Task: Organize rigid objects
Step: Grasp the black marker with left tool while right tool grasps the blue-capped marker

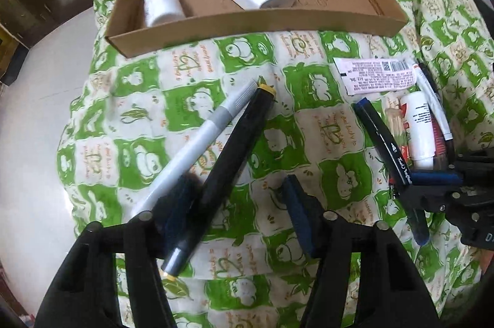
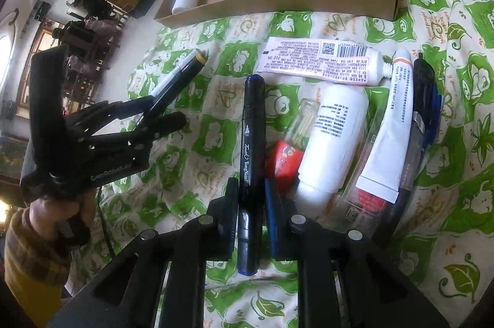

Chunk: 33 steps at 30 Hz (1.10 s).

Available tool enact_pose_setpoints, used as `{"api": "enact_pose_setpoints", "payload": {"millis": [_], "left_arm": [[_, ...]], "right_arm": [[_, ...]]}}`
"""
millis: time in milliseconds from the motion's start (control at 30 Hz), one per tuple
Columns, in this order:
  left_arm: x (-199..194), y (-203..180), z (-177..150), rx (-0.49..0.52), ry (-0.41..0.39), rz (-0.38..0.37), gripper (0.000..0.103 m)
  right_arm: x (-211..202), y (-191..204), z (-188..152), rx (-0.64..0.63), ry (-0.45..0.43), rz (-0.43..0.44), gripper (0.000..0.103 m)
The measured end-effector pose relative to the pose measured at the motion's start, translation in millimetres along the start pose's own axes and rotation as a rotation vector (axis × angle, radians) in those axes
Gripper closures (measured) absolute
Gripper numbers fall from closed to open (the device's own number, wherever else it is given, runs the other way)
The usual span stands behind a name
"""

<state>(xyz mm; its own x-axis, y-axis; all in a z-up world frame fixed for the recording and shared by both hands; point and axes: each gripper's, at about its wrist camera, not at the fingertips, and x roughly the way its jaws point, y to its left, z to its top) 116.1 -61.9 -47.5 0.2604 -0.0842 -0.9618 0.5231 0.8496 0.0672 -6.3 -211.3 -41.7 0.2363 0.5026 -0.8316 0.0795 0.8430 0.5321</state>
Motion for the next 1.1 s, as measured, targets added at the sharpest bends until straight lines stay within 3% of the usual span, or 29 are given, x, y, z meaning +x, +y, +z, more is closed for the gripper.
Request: {"api": "enact_pose_setpoints", "payload": {"millis": [100,167,200,467,567,667,1100], "left_arm": [[1,-1,3,-0.051,-0.008,-0.017,0.064],[2,2,4,-0.092,-0.002,-0.022,0.083],[2,4,2,-0.126,0.008,-0.042,0.084],[2,-1,-25,-0.264,0.051,-0.099,0.089],[5,-8,-36,-0.305,0.072,-0.133,0.089],[3,-11,-38,-0.305,0.067,-0.11,0.089],[7,-12,-42,-0.311,0.06,-0.104,0.089]], "right_arm": [[3,3,2,-0.005,0.0,-0.004,0.088],[7,9,6,-0.027,0.002,-0.009,0.088],[8,11,7,-0.036,0.003,-0.01,0.088],[31,22,22,-0.07,0.046,-0.042,0.088],[26,27,19,-0.075,0.042,-0.003,0.088],[23,33,12,-0.078,0.054,0.03,0.088],[31,31,5,-0.093,0.063,-0.031,0.088]]}}
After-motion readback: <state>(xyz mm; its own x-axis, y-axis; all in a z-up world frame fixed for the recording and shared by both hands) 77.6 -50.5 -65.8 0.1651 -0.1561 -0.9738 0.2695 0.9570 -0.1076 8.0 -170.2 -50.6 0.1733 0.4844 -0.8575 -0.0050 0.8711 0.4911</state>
